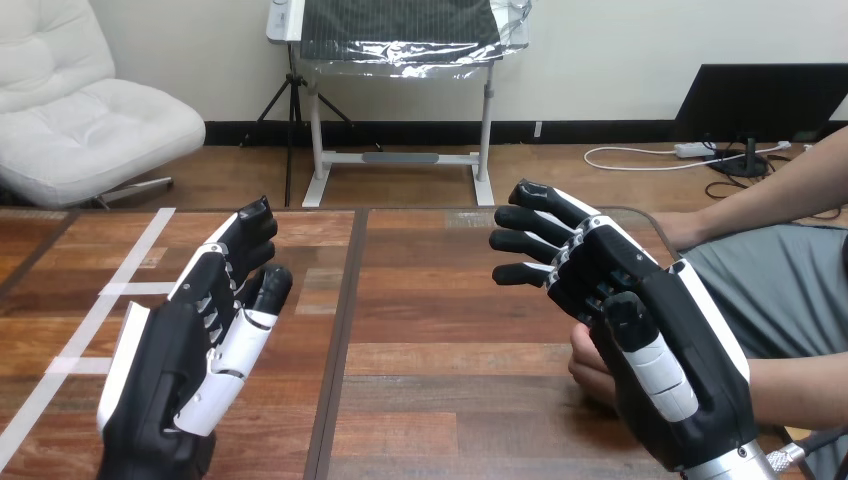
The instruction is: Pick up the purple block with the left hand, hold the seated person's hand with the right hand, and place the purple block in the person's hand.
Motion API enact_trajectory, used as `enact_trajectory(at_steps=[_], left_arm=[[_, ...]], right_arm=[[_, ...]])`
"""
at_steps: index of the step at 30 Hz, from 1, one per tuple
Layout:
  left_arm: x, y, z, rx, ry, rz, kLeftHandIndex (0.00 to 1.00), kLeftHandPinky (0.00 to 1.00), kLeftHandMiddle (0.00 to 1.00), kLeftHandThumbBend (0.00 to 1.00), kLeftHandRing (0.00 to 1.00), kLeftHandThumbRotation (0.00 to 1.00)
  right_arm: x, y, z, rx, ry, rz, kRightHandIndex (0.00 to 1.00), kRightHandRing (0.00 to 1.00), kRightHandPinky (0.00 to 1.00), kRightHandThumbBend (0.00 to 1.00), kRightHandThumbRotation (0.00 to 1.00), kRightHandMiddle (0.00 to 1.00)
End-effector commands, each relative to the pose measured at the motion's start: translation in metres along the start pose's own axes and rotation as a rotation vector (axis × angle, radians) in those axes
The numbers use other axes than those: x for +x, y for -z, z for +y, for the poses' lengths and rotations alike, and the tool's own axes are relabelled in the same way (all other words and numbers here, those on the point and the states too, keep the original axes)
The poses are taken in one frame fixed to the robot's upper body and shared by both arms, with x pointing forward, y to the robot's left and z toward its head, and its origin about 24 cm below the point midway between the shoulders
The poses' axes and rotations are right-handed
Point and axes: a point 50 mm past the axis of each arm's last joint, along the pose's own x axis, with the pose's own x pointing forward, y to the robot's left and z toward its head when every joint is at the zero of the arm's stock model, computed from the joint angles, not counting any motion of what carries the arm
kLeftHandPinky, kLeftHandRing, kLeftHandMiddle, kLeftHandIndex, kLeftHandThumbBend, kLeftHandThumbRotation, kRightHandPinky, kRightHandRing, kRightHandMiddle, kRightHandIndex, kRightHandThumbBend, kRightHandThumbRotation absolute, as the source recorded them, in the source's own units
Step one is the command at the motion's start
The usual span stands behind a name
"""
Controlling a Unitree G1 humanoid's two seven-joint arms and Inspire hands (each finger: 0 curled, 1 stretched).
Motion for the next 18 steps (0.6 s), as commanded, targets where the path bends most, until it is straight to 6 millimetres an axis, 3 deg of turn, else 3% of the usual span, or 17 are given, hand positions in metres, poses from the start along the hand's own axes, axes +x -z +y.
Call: enact_trajectory(at_steps=[1,8,18], left_arm=[[0.0116,-0.0101,0.0011,0.02,0.008,-0.068,0.88,0.85,0.89,0.49,0.9,0.72],[0.0121,-0.0101,0.0017,0.028,0.003,-0.062,0.88,0.86,0.89,0.48,0.9,0.72],[0.0148,-0.0091,0.0048,0.069,-0.012,-0.051,0.88,0.95,0.9,0.48,0.93,0.68]], right_arm=[[0.0153,-0.0078,-0.0009,-0.019,-0.022,-0.07,0.85,0.81,0.72,0.93,0.77,0.83],[0.0155,-0.0086,-0.0006,-0.021,-0.022,-0.064,0.85,0.81,0.72,0.93,0.77,0.83],[0.0161,-0.0091,-0.0006,-0.014,-0.017,-0.058,0.84,0.81,0.72,0.95,0.77,0.82]])
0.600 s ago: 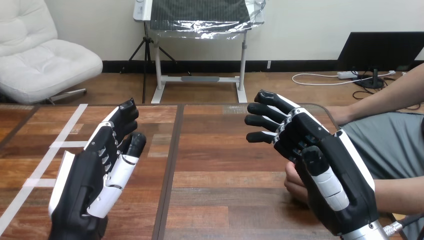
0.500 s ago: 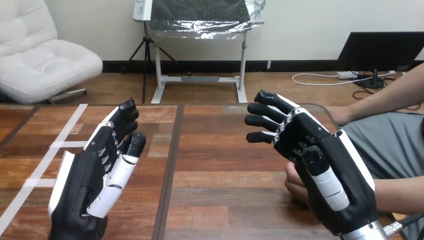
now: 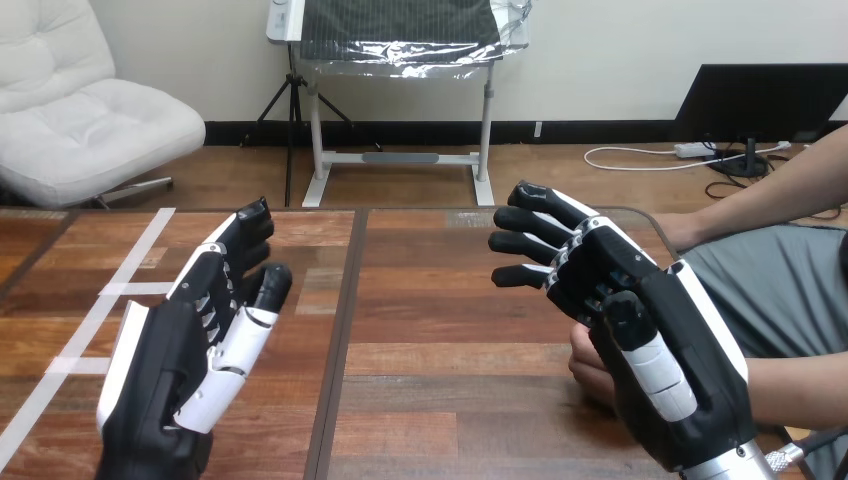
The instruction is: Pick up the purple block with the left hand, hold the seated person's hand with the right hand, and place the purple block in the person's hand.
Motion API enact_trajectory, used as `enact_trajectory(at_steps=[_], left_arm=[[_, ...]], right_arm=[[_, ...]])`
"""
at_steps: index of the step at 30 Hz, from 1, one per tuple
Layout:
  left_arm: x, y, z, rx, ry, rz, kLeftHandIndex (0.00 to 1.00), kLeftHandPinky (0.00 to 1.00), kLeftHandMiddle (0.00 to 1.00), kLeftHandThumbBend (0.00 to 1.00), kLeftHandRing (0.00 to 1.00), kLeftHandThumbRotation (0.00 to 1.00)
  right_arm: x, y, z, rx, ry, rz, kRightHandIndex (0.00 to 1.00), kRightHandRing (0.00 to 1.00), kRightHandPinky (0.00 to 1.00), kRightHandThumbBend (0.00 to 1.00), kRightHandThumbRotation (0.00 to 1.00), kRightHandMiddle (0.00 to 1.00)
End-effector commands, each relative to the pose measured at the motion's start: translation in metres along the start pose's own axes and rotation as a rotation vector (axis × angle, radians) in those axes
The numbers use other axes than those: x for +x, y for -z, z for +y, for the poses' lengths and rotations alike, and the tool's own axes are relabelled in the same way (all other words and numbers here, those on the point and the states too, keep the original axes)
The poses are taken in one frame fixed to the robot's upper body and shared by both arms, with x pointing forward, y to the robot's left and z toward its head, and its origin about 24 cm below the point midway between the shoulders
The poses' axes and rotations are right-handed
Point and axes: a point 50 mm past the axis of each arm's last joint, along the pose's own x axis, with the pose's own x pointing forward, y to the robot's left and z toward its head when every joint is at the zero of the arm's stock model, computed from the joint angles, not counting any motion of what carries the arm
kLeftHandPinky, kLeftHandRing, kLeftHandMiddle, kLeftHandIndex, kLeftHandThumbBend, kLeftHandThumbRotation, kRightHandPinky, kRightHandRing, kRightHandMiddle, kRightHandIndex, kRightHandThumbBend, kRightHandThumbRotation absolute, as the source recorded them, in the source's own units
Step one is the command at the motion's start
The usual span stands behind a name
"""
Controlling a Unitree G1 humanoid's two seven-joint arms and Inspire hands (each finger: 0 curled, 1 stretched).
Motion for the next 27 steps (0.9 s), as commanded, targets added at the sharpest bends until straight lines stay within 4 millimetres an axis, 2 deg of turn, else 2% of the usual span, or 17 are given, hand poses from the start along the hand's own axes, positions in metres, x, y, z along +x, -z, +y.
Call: enact_trajectory(at_steps=[1,11,17,27], left_arm=[[0.013,-0.01,0.004,0.05,-0.005,-0.064,0.88,0.95,0.9,0.48,0.93,0.67],[0.02,-0.007,0.015,0.126,-0.038,-0.043,0.87,0.91,0.89,0.47,0.91,0.64],[0.024,-0.003,0.022,0.163,-0.056,-0.028,0.86,0.83,0.89,0.48,0.89,0.63],[0.031,0.001,0.034,0.235,-0.057,-0.015,0.88,0.82,0.91,0.44,0.9,0.6]], right_arm=[[0.016,-0.011,-0.001,-0.019,-0.019,-0.071,0.84,0.81,0.72,0.95,0.77,0.82],[0.017,-0.01,-0.001,-0.025,-0.024,-0.074,0.84,0.81,0.71,0.94,0.77,0.82],[0.017,-0.01,-0.001,-0.028,-0.025,-0.075,0.84,0.81,0.71,0.94,0.77,0.82],[0.018,-0.01,-0.001,-0.018,-0.028,-0.075,0.84,0.81,0.71,0.94,0.77,0.83]])
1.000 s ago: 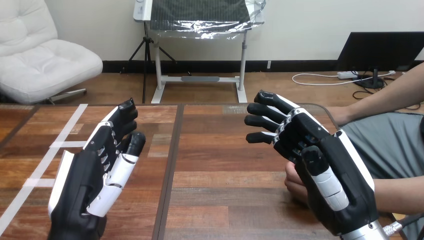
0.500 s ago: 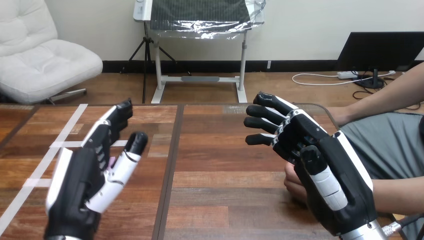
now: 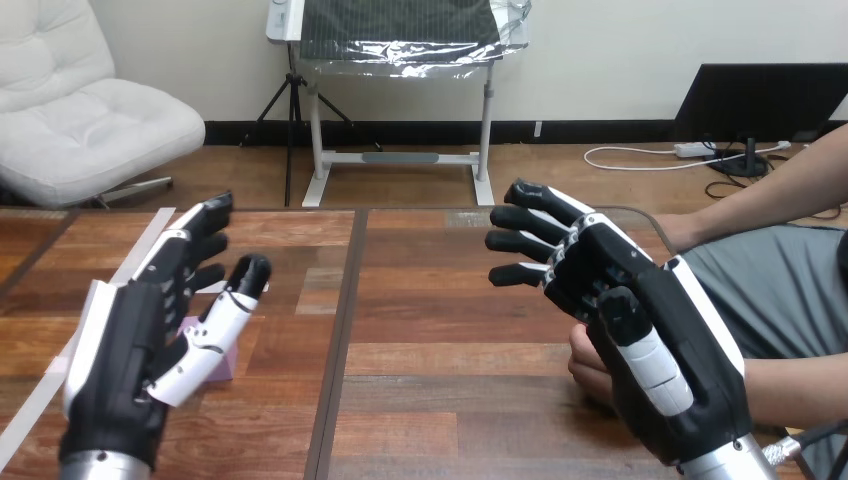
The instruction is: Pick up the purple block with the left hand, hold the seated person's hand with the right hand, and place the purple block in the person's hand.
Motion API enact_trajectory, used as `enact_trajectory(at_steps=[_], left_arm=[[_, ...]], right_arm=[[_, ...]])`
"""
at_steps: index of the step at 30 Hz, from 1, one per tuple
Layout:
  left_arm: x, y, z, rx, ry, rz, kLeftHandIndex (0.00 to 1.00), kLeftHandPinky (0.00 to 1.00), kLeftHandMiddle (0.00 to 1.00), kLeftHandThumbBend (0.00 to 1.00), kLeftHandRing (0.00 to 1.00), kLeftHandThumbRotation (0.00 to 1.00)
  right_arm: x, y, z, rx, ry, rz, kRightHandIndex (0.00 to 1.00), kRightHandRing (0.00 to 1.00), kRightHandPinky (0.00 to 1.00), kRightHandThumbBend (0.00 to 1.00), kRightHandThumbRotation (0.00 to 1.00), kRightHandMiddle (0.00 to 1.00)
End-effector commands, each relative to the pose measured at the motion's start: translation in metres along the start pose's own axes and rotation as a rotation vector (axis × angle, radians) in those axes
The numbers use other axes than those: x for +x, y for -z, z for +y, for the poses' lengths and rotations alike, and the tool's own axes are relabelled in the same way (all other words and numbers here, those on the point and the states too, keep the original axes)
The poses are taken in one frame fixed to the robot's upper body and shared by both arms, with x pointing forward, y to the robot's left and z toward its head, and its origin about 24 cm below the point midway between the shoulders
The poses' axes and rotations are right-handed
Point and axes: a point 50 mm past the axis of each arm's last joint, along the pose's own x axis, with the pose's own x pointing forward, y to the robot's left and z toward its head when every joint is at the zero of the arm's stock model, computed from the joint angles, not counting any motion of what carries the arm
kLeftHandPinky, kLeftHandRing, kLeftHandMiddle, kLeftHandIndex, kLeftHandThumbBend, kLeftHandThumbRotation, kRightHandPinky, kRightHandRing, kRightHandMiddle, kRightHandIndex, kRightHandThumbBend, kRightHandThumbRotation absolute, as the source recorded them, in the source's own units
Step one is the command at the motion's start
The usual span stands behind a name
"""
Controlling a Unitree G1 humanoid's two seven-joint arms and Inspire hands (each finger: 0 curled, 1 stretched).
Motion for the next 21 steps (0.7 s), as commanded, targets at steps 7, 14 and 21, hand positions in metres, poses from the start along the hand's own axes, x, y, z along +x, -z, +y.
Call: enact_trajectory(at_steps=[7,14,21], left_arm=[[0.02,0.0,0.015,0.085,-0.001,-0.031,0.9,0.81,0.92,0.48,0.91,0.59],[0.027,0.008,0.022,0.114,0.003,0.001,0.91,0.8,0.94,0.49,0.91,0.55],[0.034,0.015,0.028,0.179,0.009,0.028,0.91,0.8,0.94,0.5,0.92,0.52]], right_arm=[[0.014,-0.008,-0.001,-0.01,-0.015,-0.067,0.84,0.81,0.71,0.94,0.76,0.82],[0.013,-0.008,-0.001,-0.015,-0.014,-0.071,0.84,0.8,0.71,0.95,0.77,0.82],[0.013,-0.008,-0.001,-0.025,-0.015,-0.072,0.84,0.8,0.71,0.94,0.77,0.82]])
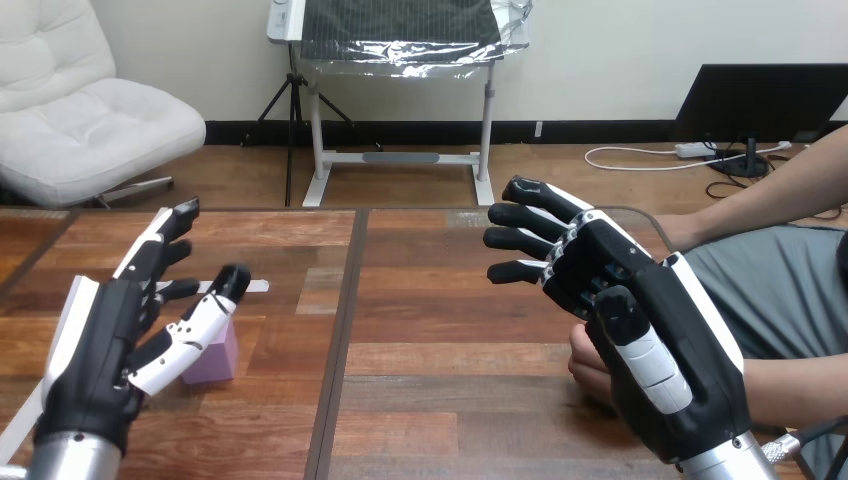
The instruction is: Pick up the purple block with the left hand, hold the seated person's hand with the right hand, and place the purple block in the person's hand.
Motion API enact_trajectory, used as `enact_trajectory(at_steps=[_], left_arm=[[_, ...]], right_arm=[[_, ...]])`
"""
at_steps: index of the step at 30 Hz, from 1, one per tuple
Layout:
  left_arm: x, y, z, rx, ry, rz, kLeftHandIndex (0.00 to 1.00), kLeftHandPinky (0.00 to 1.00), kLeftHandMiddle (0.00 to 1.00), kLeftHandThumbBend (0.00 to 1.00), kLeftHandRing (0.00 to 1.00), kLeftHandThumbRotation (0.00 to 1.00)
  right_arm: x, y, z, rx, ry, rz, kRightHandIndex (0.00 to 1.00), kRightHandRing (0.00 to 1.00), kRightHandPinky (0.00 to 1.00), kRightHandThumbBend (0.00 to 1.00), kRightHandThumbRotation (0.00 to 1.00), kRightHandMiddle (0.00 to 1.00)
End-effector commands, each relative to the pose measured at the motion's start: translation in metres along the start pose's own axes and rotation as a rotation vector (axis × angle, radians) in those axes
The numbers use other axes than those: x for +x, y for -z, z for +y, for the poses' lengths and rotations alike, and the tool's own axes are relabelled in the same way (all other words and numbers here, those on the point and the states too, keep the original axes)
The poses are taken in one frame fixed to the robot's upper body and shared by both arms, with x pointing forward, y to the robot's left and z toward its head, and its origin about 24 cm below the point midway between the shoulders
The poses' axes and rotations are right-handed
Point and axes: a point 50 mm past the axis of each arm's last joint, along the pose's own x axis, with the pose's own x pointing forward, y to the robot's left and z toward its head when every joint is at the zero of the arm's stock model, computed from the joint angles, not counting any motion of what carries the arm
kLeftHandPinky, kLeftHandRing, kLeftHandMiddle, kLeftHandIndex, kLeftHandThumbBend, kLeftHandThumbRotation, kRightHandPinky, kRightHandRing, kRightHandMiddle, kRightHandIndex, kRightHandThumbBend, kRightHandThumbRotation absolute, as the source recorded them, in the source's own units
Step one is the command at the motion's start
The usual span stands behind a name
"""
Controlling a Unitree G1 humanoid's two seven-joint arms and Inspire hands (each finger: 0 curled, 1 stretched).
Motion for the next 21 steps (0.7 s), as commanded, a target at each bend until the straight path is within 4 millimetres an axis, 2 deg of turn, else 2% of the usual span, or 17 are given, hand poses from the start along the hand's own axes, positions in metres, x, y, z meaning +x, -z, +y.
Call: enact_trajectory(at_steps=[1,10,21], left_arm=[[0.018,-0.006,0.009,0.065,-0.009,-0.042,0.91,0.79,0.94,0.5,0.91,0.52],[0.026,0.002,0.014,0.144,0.017,-0.003,0.91,0.77,0.93,0.5,0.89,0.51],[0.038,0.014,0.018,0.192,0.057,0.061,0.91,0.72,0.9,0.52,0.86,0.46]], right_arm=[[0.012,-0.008,-0.001,-0.022,-0.013,-0.07,0.84,0.8,0.71,0.94,0.77,0.82],[0.011,-0.008,-0.002,-0.016,-0.014,-0.067,0.84,0.8,0.71,0.93,0.78,0.82],[0.011,-0.008,-0.003,-0.025,-0.014,-0.068,0.84,0.81,0.72,0.92,0.77,0.82]])
